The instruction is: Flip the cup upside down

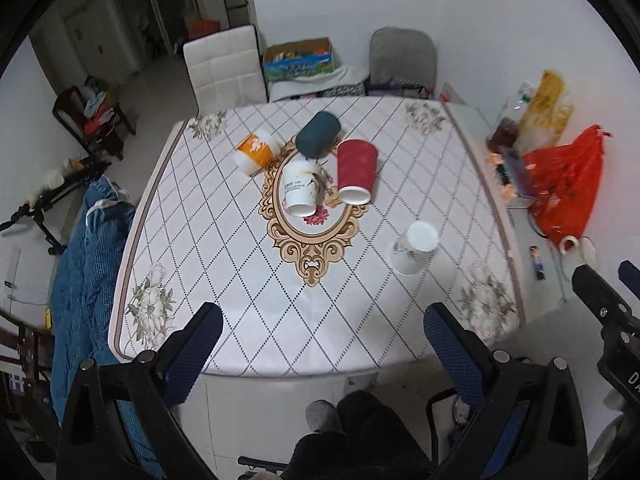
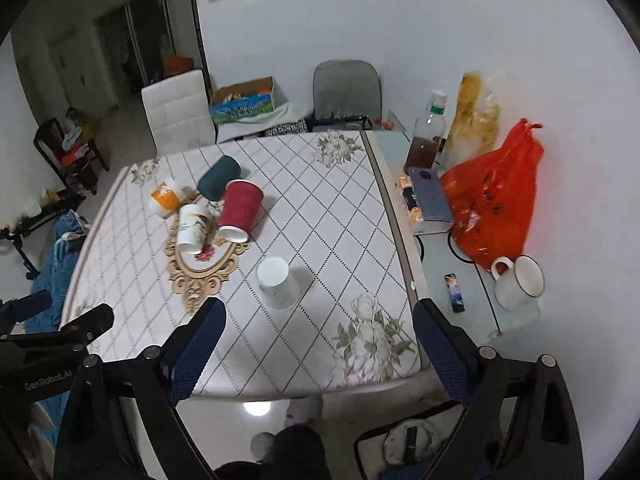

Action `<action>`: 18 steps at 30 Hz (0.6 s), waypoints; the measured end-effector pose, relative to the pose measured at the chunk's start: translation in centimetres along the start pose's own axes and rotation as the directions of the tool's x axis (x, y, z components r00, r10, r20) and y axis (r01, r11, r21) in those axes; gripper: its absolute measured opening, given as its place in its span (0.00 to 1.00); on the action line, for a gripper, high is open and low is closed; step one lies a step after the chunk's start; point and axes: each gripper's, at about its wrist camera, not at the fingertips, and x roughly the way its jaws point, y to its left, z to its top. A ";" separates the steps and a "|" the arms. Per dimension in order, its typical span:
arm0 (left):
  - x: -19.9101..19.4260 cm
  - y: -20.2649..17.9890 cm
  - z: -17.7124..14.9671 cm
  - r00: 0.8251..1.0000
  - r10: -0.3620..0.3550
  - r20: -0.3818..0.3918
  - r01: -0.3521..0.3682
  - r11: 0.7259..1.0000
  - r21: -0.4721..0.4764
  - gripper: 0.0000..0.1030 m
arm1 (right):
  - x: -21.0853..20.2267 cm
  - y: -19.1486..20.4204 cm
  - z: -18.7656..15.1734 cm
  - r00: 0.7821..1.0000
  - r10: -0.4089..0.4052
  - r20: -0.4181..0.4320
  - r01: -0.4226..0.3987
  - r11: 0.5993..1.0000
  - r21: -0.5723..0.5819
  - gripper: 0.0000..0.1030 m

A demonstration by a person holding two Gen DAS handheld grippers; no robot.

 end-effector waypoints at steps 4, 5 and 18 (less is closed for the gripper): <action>-4.0 0.2 -1.2 0.999 0.001 0.053 -0.002 1.000 0.018 1.00 | -5.5 0.3 -1.5 0.999 -0.011 0.050 0.011 1.000 0.005 0.96; -4.9 0.3 -1.5 0.998 0.000 0.065 -0.001 1.000 0.019 1.00 | -6.5 0.3 -1.8 0.998 -0.017 0.058 0.016 1.000 0.006 0.96; -13.9 -0.3 -4.3 0.985 0.011 0.174 -0.009 1.000 -0.011 1.00 | -17.2 -0.4 -4.2 0.988 0.017 0.155 -0.014 1.000 -0.021 0.97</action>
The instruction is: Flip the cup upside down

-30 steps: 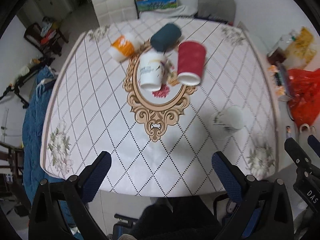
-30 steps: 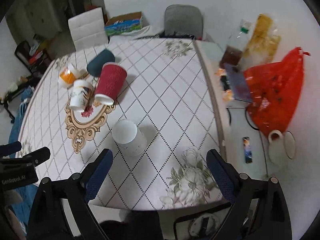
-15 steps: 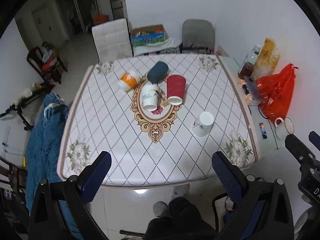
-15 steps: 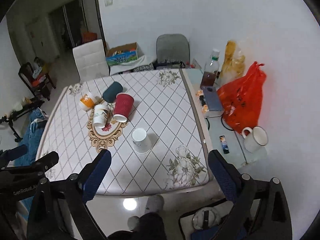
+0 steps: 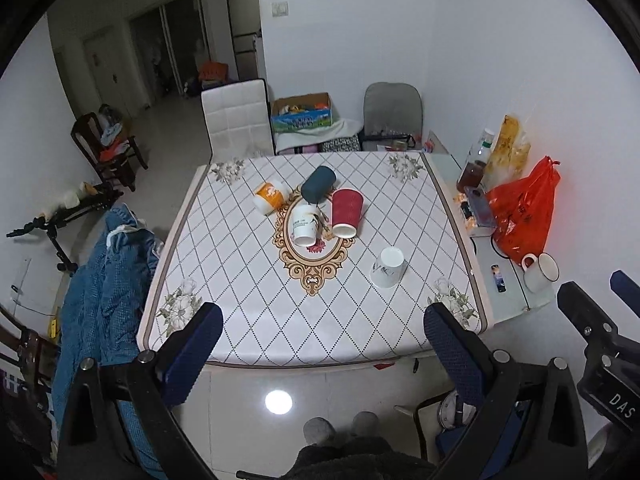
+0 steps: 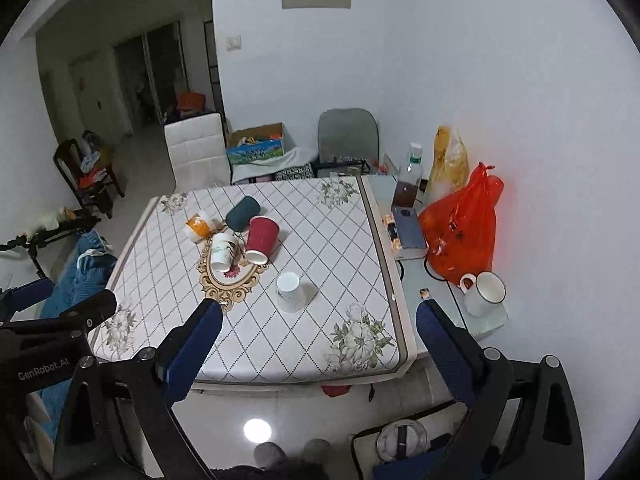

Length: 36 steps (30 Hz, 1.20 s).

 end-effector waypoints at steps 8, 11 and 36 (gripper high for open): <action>-1.5 -1.2 -1.3 1.000 0.017 -0.026 -0.017 1.000 -0.012 1.00 | -2.1 -1.6 -0.1 1.000 0.029 -0.006 -0.029 0.999 -0.014 0.98; -1.6 -1.8 -1.8 0.999 0.018 -0.044 -0.018 1.000 -0.013 1.00 | -2.2 -2.2 -0.3 0.999 0.031 -0.025 -0.031 0.999 -0.013 0.98; -3.0 -3.1 -2.1 0.998 0.015 -0.063 -0.016 1.000 -0.016 1.00 | -1.5 -4.1 -0.6 0.996 0.046 -0.078 -0.046 0.999 0.005 0.98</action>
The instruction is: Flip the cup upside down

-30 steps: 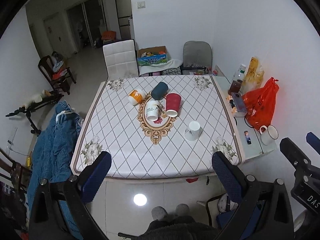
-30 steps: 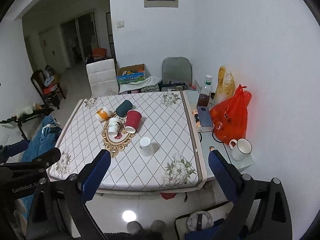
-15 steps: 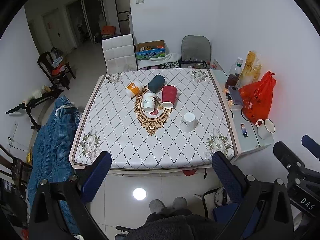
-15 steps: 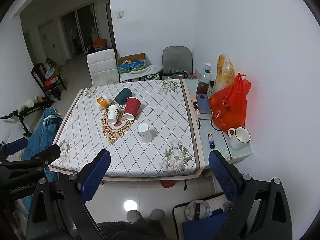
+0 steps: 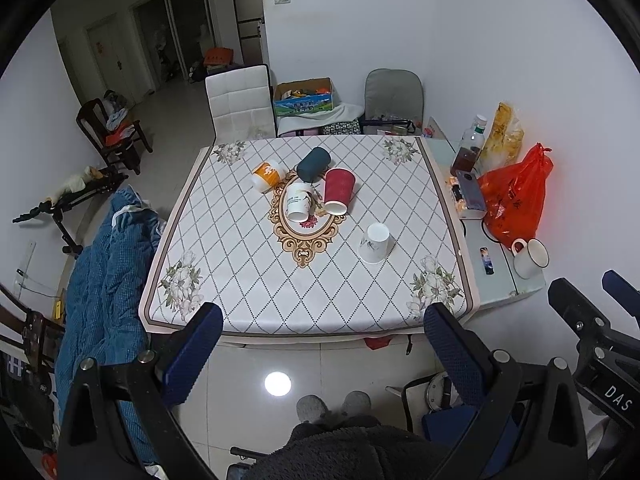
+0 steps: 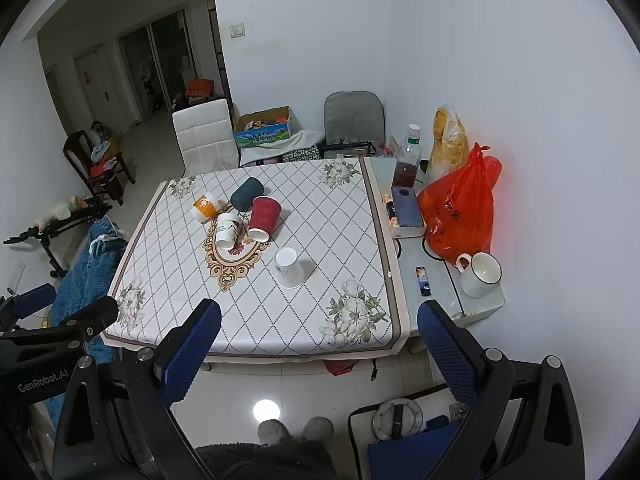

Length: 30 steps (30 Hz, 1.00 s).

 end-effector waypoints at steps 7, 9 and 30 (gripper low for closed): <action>0.0 0.1 0.1 1.000 0.007 0.003 -0.007 1.000 0.000 1.00 | 0.0 0.1 0.1 1.000 0.002 0.002 -0.002 1.000 0.001 0.98; 0.0 0.1 0.2 1.000 0.007 0.003 -0.007 1.000 -0.001 1.00 | 0.0 0.2 0.2 1.000 0.004 0.001 -0.004 1.000 0.001 0.98; 0.3 -0.2 0.6 1.000 0.001 -0.015 -0.001 1.000 -0.004 1.00 | 0.7 0.4 0.1 1.000 0.007 -0.010 -0.007 1.000 -0.001 0.98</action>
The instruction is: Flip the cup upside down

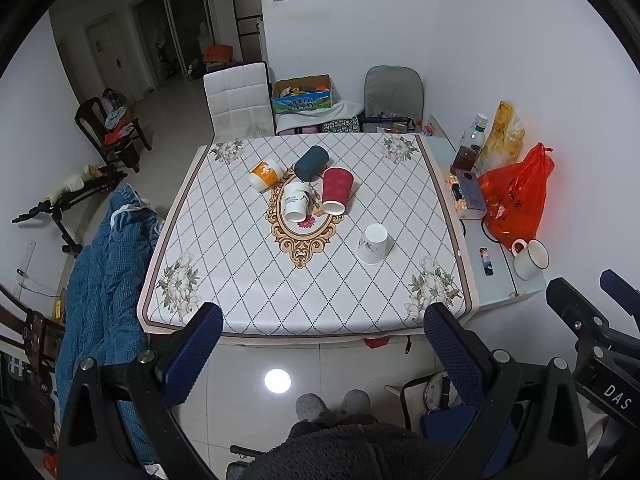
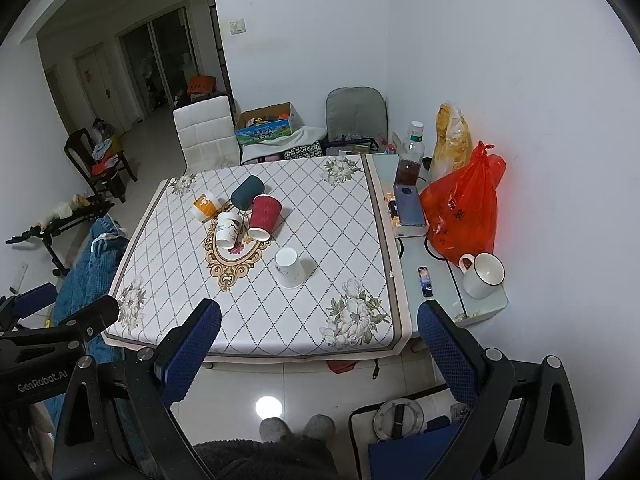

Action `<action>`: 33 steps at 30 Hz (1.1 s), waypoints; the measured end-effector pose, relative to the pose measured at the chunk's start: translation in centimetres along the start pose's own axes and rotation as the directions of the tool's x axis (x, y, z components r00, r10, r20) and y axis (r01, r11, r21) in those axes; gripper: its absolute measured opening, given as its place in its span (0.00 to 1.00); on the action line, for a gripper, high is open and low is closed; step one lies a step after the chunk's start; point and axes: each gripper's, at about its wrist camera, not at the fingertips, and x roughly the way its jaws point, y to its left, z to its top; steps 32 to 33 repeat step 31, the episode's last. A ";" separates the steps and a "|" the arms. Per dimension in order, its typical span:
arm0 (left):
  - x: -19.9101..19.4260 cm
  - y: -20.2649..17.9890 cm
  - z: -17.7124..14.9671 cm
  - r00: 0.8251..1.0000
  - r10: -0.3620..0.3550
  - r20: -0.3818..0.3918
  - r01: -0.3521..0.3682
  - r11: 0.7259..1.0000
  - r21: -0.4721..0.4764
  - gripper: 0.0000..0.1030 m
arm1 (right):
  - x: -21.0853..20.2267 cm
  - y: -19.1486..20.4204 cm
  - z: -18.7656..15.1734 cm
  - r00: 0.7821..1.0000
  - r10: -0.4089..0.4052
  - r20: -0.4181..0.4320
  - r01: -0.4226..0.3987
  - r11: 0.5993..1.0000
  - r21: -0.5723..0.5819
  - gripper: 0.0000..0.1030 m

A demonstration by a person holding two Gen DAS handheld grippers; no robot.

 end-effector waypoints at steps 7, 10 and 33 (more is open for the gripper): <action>0.5 0.1 -0.1 1.000 0.001 -0.007 -0.001 1.000 -0.007 1.00 | 0.5 0.3 0.1 1.000 0.005 -0.003 -0.006 1.000 -0.006 0.98; 0.5 0.1 -0.2 1.000 0.002 -0.007 -0.002 1.000 -0.007 1.00 | 0.6 0.3 0.2 1.000 0.006 -0.003 -0.006 1.000 -0.006 0.98; 0.5 0.5 0.1 1.000 0.008 -0.002 -0.008 1.000 -0.015 1.00 | 1.1 0.7 0.9 1.000 0.013 -0.010 -0.013 1.000 -0.006 0.98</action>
